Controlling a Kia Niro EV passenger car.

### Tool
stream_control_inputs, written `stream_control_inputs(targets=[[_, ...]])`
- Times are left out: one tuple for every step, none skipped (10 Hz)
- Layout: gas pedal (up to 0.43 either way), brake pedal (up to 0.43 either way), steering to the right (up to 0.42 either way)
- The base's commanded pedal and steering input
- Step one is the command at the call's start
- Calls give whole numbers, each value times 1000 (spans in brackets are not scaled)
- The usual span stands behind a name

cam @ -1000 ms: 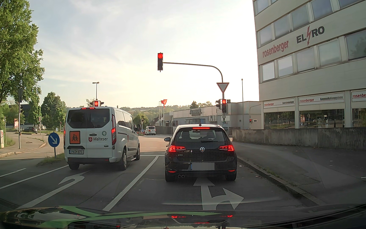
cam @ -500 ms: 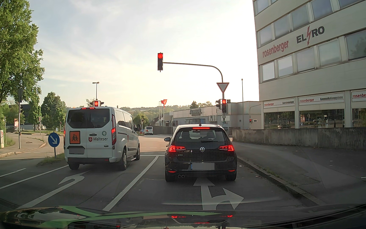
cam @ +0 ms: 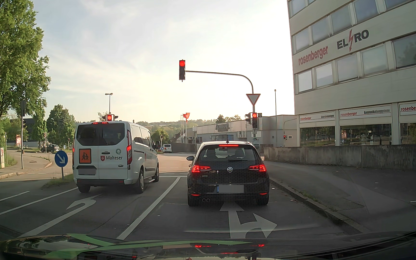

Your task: Follow the waypoints while adhering to traffic rules and regulations

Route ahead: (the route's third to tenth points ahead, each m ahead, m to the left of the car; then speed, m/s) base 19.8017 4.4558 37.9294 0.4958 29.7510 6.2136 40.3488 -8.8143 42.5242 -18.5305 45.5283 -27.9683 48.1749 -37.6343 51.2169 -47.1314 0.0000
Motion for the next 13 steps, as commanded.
stream_control_inputs(targets=[[0, 543, -21], [0, 543, -21], [0, 543, -21], [0, 549, -21], [0, 543, -21], [0, 543, -21], [0, 549, -21], [0, 549, -21], [0, 549, -21], [0, 543, -21], [0, 549, -21], [0, 549, -21], [0, 543, -21]])
